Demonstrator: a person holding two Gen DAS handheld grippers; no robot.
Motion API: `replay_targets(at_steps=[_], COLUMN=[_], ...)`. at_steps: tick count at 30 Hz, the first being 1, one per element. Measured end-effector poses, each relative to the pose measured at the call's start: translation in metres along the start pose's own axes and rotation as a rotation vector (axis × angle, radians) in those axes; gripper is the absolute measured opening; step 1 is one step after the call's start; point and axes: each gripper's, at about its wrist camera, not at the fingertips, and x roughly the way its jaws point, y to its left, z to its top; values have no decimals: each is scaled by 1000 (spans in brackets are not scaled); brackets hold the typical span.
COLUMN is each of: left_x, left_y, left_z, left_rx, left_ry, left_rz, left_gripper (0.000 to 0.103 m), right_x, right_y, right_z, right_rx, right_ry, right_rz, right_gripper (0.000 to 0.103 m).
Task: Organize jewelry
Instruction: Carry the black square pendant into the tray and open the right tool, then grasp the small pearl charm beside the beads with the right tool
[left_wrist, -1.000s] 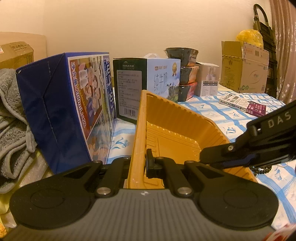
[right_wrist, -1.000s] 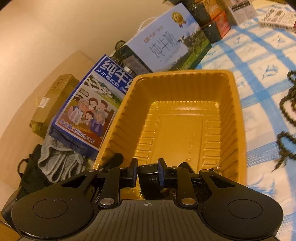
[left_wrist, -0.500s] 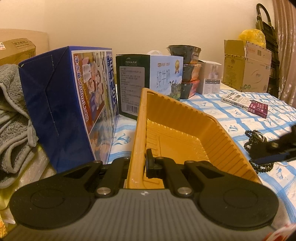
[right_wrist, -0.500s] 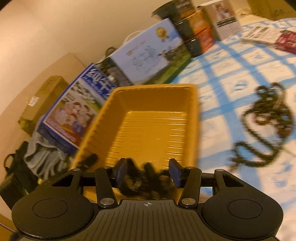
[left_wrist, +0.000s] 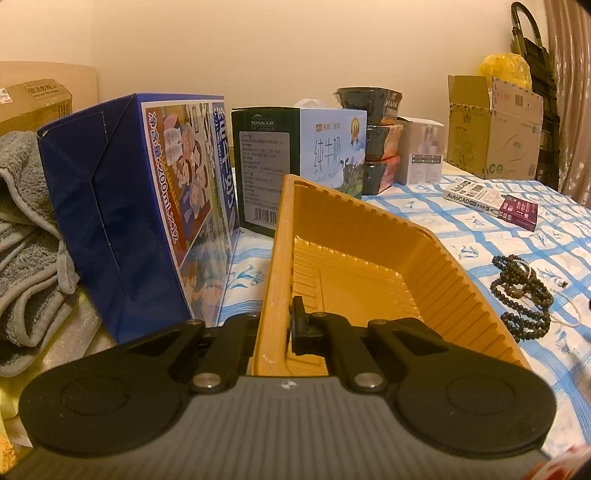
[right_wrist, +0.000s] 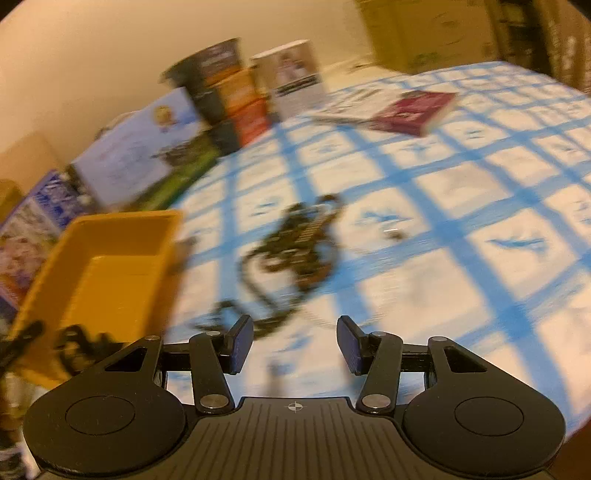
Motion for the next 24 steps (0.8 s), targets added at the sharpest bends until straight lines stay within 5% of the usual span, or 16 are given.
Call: replay_targets(at_steps=[16,24], left_x=[3,4], left_y=[-1,-1], left_z=[1,1], left_rx=[15,15], left_ry=[5,9], left_rz=[6,9], left_gripper=[4,4], right_x=[27,58], right_y=[-54,-53], right_z=[22,38], right_rx=[-162,-231], right_ry=[-66,-55], right_rz=[-127,-126], right_gripper=[50,37])
